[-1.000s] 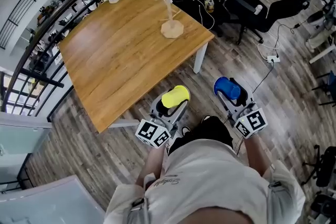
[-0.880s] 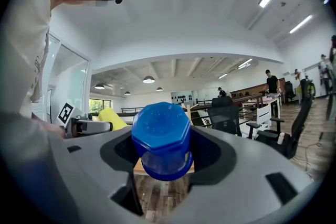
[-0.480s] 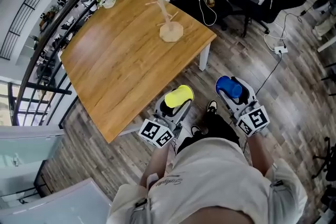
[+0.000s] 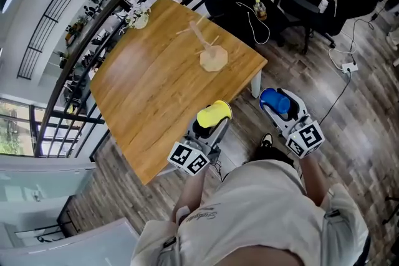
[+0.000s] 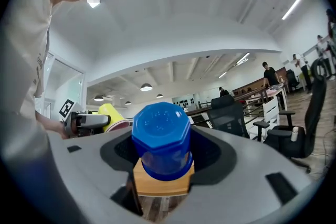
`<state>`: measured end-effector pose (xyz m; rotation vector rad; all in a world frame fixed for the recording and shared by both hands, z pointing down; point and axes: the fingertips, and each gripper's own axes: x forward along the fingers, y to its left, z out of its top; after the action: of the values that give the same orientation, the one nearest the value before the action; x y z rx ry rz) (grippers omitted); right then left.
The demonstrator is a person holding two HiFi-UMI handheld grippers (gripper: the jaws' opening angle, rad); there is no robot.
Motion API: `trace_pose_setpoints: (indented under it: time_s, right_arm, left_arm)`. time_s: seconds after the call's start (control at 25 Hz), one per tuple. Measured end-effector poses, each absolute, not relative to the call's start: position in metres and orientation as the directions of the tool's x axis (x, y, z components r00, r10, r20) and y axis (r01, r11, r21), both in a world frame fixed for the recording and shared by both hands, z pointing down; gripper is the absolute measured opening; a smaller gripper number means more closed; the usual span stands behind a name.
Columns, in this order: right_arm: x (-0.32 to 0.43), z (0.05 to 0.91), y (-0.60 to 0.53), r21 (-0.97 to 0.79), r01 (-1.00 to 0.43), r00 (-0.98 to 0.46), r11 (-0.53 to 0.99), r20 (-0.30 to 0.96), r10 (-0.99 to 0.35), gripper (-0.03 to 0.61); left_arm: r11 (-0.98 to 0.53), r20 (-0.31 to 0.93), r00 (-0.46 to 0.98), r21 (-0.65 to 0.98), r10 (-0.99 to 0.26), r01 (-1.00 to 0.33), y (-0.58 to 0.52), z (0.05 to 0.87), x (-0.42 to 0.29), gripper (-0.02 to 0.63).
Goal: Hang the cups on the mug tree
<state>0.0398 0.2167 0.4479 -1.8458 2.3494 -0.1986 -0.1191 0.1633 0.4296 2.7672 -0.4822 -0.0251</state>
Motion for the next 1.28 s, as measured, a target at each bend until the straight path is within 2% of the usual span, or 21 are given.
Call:
trace_pose_setpoints:
  time_s: [0.44, 0.64, 0.92, 1.28]
  right_arm:
    - [0.076, 0.46, 0.175, -0.169, -0.93, -0.327, 0.325, -0.019, -0.945, 0.259]
    - [0.084, 0.475, 0.182, -0.208, -0.928, -0.321, 0.31, 0.02, -0.947, 0.259]
    - [0.1, 0.505, 0.175, -0.264, -0.923, -0.305, 0.279, 0.063, -0.95, 0.259]
    - [0.115, 0.492, 0.141, -0.299, -0.918, -0.289, 0.262, 0.052, -0.956, 0.259]
  left_arm:
    - [-0.846, 0.048, 0.901, 0.328, -0.43, -0.421, 0.13, 0.44, -0.094, 0.293]
    - [-0.832, 0.092, 0.904, 0.36, -0.418, -0.421, 0.127, 0.453, -0.079, 0.293]
    - [-0.849, 0.093, 0.921, 0.362, -0.379, -0.386, 0.103, 0.465, -0.049, 0.293]
    - [-0.851, 0.111, 0.93, 0.378, -0.35, -0.365, 0.067, 0.475, -0.037, 0.293]
